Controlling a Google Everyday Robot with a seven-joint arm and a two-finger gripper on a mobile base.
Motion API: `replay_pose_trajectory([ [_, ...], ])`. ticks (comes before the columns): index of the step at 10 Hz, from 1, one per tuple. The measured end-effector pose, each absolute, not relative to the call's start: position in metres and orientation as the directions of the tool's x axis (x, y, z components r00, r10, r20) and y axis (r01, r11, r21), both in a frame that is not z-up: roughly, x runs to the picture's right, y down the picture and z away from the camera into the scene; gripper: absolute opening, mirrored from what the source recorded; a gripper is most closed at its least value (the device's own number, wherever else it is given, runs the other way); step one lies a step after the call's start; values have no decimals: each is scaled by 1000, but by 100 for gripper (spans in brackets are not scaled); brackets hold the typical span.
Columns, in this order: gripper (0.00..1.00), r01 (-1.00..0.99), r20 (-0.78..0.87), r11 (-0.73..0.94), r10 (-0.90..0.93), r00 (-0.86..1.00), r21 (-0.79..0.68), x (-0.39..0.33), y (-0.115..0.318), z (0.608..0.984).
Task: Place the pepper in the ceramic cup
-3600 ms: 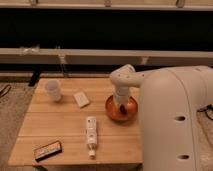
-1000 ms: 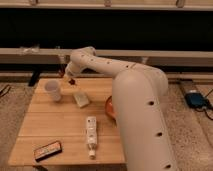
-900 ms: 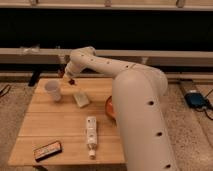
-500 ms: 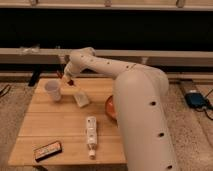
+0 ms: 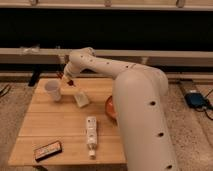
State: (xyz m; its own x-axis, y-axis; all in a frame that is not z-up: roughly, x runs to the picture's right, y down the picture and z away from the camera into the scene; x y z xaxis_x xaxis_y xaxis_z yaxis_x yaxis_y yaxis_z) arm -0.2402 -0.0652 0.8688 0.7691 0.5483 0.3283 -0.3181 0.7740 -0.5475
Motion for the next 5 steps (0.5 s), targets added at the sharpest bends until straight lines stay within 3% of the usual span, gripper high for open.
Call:
replay_pose_trajectory([
  [5,0,-300,455,813,541,707,-499,-240,-89,842],
])
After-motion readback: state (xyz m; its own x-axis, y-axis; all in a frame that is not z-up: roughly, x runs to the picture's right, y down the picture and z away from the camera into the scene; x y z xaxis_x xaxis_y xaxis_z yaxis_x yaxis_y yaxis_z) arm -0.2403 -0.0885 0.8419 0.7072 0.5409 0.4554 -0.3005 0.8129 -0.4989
